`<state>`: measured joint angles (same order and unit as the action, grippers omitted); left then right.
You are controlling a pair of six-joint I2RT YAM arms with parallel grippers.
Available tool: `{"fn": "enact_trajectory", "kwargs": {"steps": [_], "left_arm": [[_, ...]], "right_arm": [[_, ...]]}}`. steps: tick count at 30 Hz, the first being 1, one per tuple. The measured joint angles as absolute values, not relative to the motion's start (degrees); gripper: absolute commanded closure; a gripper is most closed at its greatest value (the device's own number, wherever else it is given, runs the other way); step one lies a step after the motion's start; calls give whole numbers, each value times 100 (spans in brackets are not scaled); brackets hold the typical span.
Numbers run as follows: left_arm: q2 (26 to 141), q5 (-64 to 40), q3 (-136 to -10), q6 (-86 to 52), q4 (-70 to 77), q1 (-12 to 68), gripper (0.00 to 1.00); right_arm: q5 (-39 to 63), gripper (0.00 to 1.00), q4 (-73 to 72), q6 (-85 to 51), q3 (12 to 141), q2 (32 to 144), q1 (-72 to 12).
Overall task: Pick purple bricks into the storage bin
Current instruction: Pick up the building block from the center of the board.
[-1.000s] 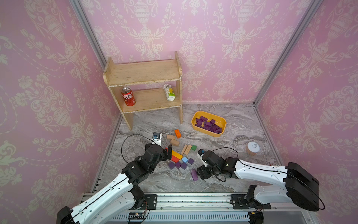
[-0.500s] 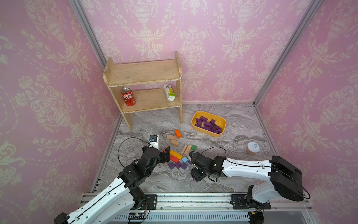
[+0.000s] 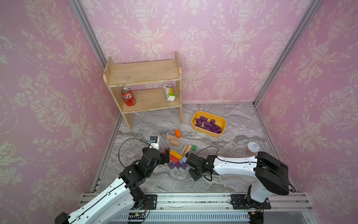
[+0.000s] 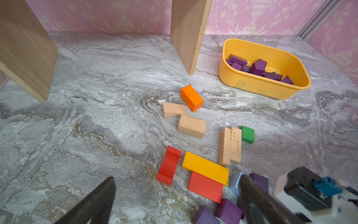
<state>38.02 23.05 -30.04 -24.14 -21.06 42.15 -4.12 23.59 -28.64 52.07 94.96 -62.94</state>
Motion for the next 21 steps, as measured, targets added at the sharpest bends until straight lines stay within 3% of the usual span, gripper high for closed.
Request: {"fn": "enact_trajectory", "kwargs": {"steps": [5,12,21], "left_arm": [[3822,2305,-2982,-2414,-2106,4215,1],[3824,2307,-2967,-2414,-2106,4215,1],[3959,2303,-2963,-2414,-1970,4215,1]], "right_arm": [[-517,72,2392,-2836,5323,9588,-6294],[-451,72,2434,-2781,5330,9430,-6025],[-252,70,2392,-2228,6154,8739,-4270]]}}
